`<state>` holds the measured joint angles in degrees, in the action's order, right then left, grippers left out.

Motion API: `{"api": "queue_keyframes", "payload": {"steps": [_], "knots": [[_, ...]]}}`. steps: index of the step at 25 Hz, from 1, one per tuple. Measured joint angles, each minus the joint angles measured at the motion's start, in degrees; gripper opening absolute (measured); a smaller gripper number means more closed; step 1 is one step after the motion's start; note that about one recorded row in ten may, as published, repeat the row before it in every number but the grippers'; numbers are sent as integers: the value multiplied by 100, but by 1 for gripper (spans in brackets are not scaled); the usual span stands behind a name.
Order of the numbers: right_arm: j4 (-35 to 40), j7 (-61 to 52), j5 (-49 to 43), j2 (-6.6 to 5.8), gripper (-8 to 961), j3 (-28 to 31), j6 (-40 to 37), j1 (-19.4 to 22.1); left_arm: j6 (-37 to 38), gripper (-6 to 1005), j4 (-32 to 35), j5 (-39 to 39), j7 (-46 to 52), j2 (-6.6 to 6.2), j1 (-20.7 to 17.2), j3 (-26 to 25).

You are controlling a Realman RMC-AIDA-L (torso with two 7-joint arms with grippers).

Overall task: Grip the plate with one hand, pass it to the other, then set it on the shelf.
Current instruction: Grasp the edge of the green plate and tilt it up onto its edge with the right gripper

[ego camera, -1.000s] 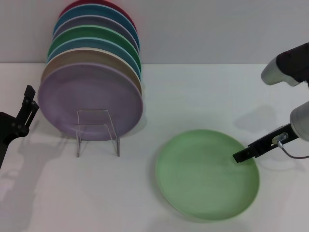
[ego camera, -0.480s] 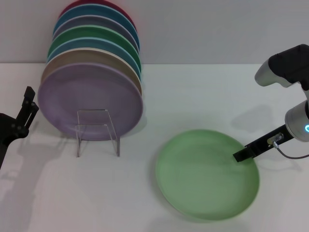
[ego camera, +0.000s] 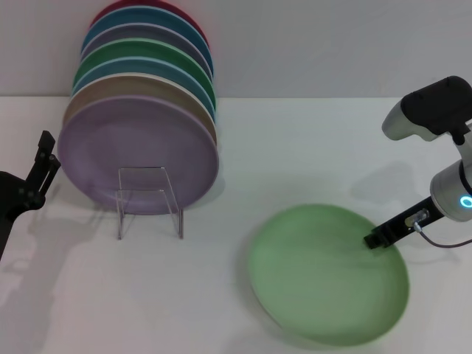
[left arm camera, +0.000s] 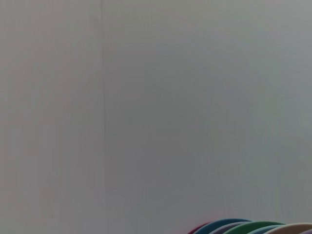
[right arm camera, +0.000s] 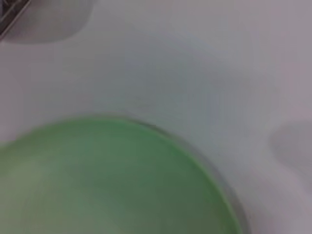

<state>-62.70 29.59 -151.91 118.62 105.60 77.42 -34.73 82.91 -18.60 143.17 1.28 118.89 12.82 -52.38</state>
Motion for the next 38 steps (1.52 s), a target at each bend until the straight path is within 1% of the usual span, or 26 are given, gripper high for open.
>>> {"api": "queue_keyframes", "payload": {"steps": [11,19,20,24,28,32,35,38], "knots": [[-101,89,90,12,104,34,-28,76,-8,718,-3,0,4,2,3,9],[-527,344,649,12,92,166,71,345,18,715,-3,0,4,2,-30,9],[-635,431,822,11,75,264,125,430,21,715,-3,0,5,2,-33,9],[-734,476,914,4,9,357,146,537,28,713,-7,0,8,2,-37,9],[-936,570,935,18,10,406,161,651,36,712,-31,0,8,2,-27,9],[-1461,801,1159,26,11,429,186,931,105,711,-73,11,16,2,-37,9],[-1928,1020,1534,26,12,437,167,1244,197,710,-76,20,41,2,-44,14],[-2438,1320,1980,27,13,521,142,1621,492,708,-89,33,62,0,-57,72]]}}
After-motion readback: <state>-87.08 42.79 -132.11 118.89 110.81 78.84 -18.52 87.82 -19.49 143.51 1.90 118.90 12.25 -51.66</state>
